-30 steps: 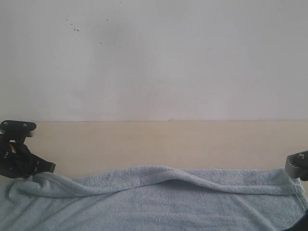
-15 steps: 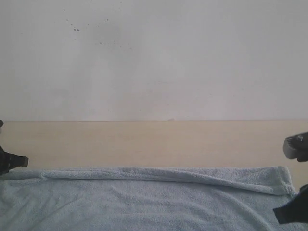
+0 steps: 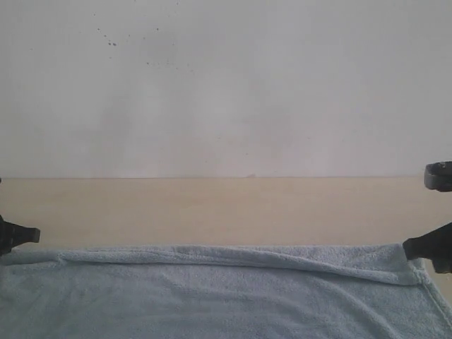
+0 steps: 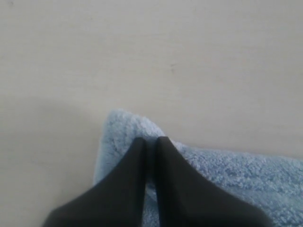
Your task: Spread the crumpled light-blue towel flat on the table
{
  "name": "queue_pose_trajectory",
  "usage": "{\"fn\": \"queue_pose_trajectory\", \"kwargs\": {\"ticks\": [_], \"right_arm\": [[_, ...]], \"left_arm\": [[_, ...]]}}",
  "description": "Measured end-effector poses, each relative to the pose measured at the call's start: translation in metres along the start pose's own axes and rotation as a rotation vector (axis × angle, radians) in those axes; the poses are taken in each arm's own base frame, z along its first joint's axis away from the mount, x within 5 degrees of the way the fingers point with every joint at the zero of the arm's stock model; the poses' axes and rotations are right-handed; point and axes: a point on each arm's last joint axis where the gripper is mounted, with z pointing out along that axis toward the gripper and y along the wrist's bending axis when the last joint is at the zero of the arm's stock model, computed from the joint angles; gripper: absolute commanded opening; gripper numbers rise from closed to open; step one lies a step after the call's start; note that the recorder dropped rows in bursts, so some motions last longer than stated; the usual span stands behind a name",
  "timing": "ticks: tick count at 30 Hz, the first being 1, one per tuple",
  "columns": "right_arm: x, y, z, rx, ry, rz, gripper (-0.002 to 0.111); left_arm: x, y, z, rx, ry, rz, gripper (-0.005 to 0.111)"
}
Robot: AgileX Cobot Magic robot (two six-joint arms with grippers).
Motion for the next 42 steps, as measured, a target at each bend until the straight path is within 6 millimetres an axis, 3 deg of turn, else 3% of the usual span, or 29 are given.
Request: {"fn": "queue_pose_trajectory", "kwargs": {"ticks": [3,9,21,24,27,42], "right_arm": [[-0.001,0.002,0.017,-0.025,0.039,0.005,0.045],[-0.009,0.002,0.046,-0.044,0.064,0.02,0.036],[-0.024,0.0,0.082,-0.038,0.049,0.019,0.037],[-0.028,0.0,0.09,-0.039,0.056,0.019,0.044],[-0.031,0.0,0.093,-0.04,0.055,0.019,0.058],[-0.025,-0.017,0.092,-0.028,0.13,0.025,0.054]], "left_arm": [[-0.001,0.0,0.0,0.001,-0.007,0.0,0.006],[-0.001,0.0,0.0,0.001,-0.008,0.0,0.006],[-0.001,0.0,0.0,0.002,-0.012,0.0,0.006],[-0.001,0.0,0.0,0.002,-0.012,0.0,0.006],[-0.001,0.0,0.0,0.002,-0.012,0.0,0.006],[-0.001,0.0,0.0,0.002,-0.012,0.0,0.006]]}}
